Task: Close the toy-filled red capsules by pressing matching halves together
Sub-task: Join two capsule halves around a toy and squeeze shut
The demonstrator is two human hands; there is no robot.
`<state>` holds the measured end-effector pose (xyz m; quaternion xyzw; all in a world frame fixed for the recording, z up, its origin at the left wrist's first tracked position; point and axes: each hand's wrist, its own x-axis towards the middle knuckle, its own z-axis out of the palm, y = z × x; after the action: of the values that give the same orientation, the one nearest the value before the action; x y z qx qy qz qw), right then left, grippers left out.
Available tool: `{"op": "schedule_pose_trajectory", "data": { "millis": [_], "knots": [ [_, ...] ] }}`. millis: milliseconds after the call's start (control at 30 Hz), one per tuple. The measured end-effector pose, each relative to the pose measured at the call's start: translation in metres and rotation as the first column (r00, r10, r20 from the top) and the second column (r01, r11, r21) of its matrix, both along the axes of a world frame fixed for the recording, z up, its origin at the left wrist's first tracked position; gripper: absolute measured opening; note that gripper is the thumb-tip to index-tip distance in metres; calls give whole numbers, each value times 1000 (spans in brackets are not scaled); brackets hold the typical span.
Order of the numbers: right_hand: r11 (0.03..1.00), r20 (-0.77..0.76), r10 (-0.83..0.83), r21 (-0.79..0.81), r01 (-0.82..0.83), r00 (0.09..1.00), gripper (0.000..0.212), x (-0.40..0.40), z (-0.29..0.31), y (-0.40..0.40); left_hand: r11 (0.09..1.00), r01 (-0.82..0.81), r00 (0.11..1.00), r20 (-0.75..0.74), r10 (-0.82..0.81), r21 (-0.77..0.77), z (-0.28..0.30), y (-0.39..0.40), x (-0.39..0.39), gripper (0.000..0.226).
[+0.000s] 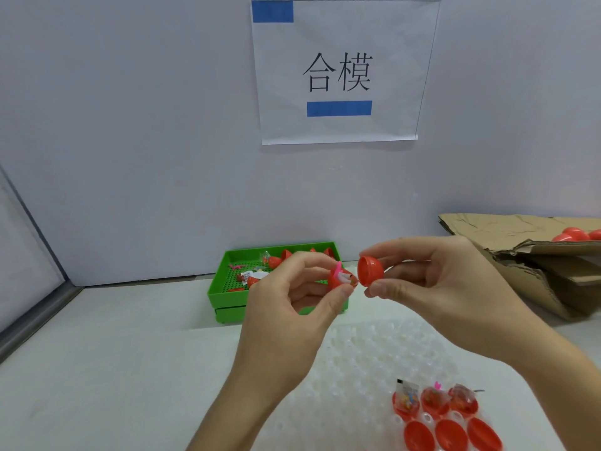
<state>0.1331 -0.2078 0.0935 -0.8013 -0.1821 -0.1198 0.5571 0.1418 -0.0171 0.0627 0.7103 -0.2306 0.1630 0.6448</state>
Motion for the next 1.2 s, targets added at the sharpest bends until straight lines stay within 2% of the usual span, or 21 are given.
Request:
{"op": "schedule_pose_trajectory", "data": {
  "millis": [133,367,800,967,1100,1200],
  "knots": [
    [1000,16,15,-4,-15,1000,30,0,0,1,999,-22,999,36,20,38,-1,-1,0,12],
    [1000,19,23,2,-23,1000,28,-2,0,2,993,-85,994,76,79,78,-2,-4,-1,14],
    [1000,17,26,5,-26,1000,32,-5,2,6,996,-93,996,15,93,15,0,-9,-5,15],
    [999,4,17,-27,-17,1000,30,-6,3,6,998,-65,998,-13,65,28,2,-7,-6,10],
    [1000,-4,17,-25,-17,1000,33,-7,3,6,997,-29,999,-32,31,65,3,-7,-7,14],
    [999,-3,17,-27,-17,1000,31,-6,3,6,1000,-8,999,-39,9,25,3,-6,-7,12]
  ]
}}
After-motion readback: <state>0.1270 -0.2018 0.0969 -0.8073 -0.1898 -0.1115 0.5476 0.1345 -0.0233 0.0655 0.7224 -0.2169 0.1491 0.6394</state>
